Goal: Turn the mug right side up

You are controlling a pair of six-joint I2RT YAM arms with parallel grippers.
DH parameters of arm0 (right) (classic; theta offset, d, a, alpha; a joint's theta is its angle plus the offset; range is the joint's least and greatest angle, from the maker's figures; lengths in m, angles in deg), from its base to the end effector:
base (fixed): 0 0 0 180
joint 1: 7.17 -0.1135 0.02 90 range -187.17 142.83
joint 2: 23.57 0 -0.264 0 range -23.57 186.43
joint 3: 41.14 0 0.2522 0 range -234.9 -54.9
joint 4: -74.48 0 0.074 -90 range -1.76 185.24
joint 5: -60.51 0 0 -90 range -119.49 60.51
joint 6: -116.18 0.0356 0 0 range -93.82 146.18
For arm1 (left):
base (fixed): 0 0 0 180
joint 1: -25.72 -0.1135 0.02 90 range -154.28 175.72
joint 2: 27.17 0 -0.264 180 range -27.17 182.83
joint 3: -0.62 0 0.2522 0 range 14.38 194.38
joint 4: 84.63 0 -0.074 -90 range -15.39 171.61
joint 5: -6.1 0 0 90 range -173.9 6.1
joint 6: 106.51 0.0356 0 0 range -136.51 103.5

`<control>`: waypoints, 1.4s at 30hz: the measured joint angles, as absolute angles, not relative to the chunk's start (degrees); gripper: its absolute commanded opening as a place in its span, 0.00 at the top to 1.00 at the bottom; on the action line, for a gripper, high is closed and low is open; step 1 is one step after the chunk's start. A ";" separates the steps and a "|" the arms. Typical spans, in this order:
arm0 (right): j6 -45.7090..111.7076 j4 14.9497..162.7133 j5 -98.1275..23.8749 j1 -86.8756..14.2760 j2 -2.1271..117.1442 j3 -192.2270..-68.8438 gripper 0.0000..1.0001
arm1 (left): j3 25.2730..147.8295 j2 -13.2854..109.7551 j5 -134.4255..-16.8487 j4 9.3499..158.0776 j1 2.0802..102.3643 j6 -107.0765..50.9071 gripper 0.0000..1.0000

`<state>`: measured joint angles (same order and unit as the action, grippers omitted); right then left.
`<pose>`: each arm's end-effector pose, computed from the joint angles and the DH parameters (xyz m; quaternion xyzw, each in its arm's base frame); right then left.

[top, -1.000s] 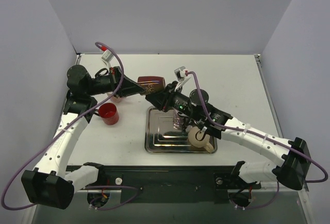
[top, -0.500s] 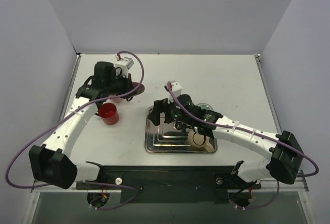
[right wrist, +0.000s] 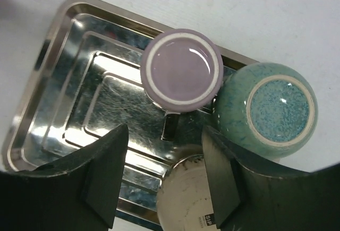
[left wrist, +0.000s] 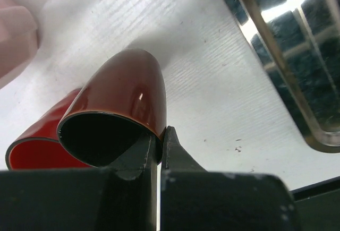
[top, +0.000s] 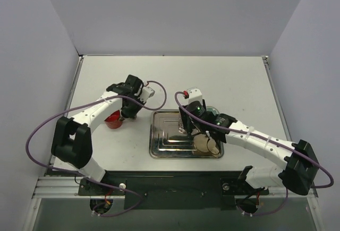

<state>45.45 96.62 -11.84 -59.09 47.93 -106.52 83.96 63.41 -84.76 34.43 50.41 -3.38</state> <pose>0.1825 0.2154 0.2859 -0.1629 0.8361 0.1880 0.4889 0.2852 -0.1305 0.2440 0.3169 0.9294 -0.0117 0.1890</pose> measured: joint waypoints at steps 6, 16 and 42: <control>44.58 97.54 -9.13 -58.48 54.82 -106.52 0.56 | 85.03 68.27 -88.11 31.52 52.11 -0.23 0.90; 45.60 96.18 -8.75 -58.46 60.13 -104.59 0.60 | 87.48 69.21 -88.00 29.80 52.97 2.28 0.61; 46.52 80.75 -22.13 -56.25 39.69 -102.80 1.00 | 90.59 39.83 -51.58 42.04 40.64 -12.69 0.37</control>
